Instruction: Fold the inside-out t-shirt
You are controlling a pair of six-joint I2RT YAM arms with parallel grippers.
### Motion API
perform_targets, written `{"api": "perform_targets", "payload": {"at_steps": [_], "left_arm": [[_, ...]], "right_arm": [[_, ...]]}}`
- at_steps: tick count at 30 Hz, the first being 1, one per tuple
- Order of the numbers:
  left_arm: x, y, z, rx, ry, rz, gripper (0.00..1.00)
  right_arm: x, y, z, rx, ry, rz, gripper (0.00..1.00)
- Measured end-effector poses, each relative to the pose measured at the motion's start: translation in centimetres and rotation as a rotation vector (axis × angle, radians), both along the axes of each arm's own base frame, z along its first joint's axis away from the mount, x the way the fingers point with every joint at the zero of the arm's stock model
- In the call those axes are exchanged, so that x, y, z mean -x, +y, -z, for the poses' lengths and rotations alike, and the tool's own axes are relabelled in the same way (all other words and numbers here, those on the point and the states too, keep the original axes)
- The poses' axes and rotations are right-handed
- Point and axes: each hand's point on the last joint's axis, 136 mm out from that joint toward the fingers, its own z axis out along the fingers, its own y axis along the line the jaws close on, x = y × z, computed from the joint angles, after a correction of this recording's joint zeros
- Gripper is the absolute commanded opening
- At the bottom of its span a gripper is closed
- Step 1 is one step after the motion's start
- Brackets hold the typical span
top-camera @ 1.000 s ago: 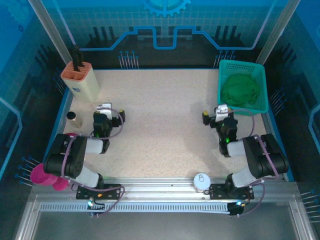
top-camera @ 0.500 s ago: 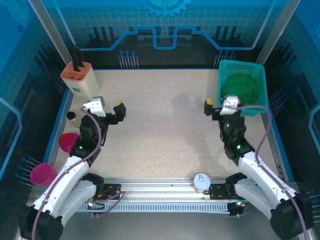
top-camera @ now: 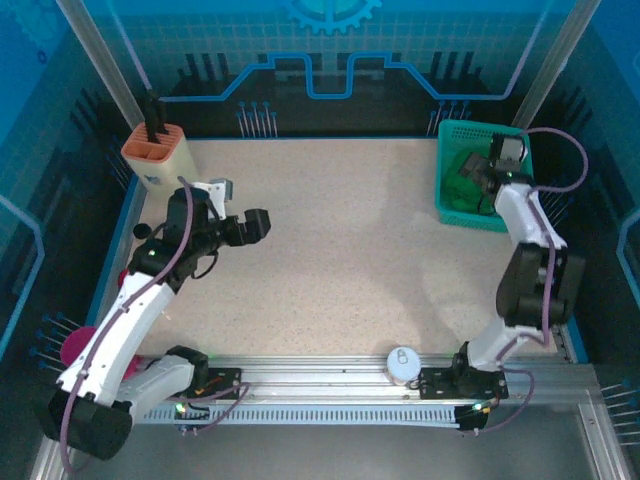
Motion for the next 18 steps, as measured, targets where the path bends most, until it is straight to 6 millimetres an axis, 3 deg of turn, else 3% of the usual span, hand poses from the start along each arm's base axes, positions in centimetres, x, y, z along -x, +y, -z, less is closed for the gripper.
{"api": "perform_targets", "payload": {"at_steps": [7,9,11,12,13,14,15,16,18], "left_arm": [[1.1,-2.0,4.1,0.072,0.186,0.074,0.99],[1.5,-2.2,5.0,0.083,0.224,0.084,0.99],[1.9,-2.6,5.5,0.099,0.248,0.103,0.99],[2.1,-2.9,5.6,0.109,0.255,0.114,0.99],[2.3,-3.1,5.7,0.120,0.263,0.127,0.99],[2.5,-3.4,5.9,0.131,0.271,0.141,0.99],[2.7,-3.5,6.0,0.141,0.277,0.149,0.99],[2.8,-3.7,6.2,0.149,0.283,0.158,0.99],[3.0,-3.9,6.3,0.161,0.291,0.168,0.99]], "right_arm": [[-5.1,-0.4,6.7,-0.071,0.182,-0.014,1.00],[-5.4,-0.5,8.9,-0.089,0.231,0.001,0.99],[-5.6,-0.6,11.3,-0.113,0.281,0.020,0.81],[-5.5,-0.5,12.1,-0.129,0.292,0.025,0.64],[-5.5,-0.3,13.0,-0.149,0.303,0.019,0.38],[-5.7,-0.1,13.4,-0.173,0.299,0.009,0.19],[-5.8,0.1,13.6,-0.197,0.289,-0.003,0.08],[-6.0,0.2,13.6,-0.218,0.269,-0.015,0.01],[-6.4,0.6,12.8,-0.261,0.201,-0.048,0.00]]}}
